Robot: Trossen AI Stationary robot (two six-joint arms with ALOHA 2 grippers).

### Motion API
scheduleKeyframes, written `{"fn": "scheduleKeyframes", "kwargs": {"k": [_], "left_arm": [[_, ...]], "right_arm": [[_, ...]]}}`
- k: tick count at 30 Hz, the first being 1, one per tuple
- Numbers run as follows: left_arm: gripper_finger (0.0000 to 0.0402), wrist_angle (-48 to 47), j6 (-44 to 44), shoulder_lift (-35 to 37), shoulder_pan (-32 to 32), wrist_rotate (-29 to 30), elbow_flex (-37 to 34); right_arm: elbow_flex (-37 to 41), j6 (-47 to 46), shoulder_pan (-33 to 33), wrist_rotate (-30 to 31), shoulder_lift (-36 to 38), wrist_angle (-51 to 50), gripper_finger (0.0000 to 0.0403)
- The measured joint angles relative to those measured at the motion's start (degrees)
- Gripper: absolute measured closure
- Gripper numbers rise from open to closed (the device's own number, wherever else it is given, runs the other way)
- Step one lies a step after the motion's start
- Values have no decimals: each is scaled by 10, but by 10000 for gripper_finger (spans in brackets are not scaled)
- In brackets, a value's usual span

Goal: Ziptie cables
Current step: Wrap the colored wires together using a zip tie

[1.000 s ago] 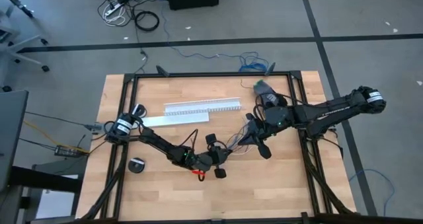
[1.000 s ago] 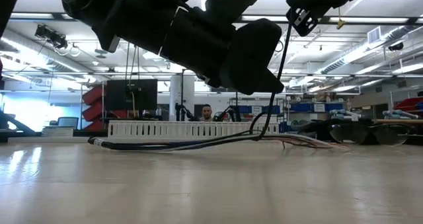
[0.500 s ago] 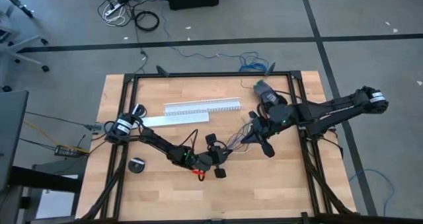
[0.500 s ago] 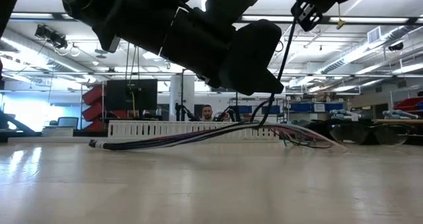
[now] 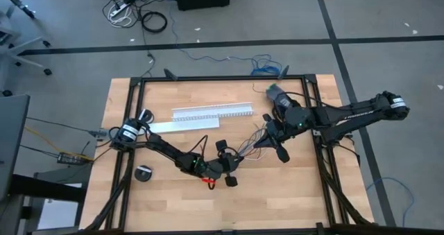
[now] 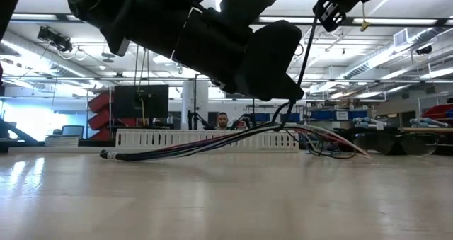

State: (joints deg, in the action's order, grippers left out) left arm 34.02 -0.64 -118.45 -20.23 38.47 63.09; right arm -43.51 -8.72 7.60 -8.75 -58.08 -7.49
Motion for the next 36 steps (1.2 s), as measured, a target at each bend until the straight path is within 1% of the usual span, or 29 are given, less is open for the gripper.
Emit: {"fn": "scheduleKeyframes", "kwargs": {"k": [19,26,29,36], "left_arm": [[392,-33,13,0,0,0,0],[392,-47,23,0,4,0,0],[392,-54,25,0,6,0,0],[392,-58,26,-1,7,0,0]], "right_arm": [[0,3,0,-3,0,1,403],[-27,18,0,-15,1,-6,403],[-40,23,0,-15,2,-28,403],[-42,23,0,-13,2,-35,403]]}}
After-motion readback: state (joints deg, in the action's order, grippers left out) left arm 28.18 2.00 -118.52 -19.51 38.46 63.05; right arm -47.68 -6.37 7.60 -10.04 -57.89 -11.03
